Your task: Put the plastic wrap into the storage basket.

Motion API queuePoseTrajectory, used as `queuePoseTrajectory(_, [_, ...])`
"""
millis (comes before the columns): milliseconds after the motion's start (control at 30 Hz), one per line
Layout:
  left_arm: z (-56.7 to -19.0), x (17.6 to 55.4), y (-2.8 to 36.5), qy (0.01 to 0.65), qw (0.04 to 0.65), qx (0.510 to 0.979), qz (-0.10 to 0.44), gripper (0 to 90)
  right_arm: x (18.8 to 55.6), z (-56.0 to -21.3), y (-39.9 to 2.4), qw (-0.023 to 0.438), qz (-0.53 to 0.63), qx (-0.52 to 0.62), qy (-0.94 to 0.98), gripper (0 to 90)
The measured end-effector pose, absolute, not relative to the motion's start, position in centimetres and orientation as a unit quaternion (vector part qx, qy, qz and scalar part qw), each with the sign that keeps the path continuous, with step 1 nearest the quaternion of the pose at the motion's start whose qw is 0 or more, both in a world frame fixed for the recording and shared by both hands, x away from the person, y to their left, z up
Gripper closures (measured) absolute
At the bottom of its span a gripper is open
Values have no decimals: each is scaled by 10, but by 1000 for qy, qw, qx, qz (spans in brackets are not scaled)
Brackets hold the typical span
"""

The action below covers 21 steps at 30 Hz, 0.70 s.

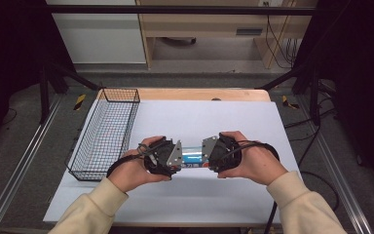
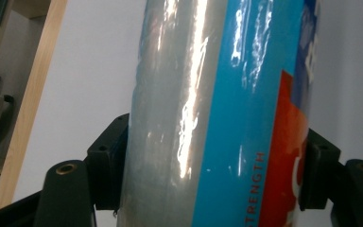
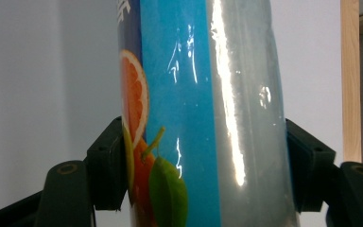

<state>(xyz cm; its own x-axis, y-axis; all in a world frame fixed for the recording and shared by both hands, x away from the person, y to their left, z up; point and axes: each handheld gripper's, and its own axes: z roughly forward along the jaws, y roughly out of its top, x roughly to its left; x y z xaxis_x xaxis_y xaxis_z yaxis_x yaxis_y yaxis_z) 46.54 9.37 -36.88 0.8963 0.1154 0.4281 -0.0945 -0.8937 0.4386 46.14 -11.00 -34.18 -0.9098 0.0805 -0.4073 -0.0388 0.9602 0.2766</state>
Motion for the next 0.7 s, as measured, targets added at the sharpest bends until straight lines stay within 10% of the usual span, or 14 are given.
queuePoseTrajectory(367, [-371,457,95,12,244,940,239,290,459,-346,-112,218,140,3,966,301])
queuePoseTrajectory(500, [-369,456,97,19,248,938,242,294,458,-347,-115,244,122,8,962,94])
queuePoseTrajectory(700, [-367,459,107,28,236,939,249,294,457,-344,-145,264,123,23,956,74])
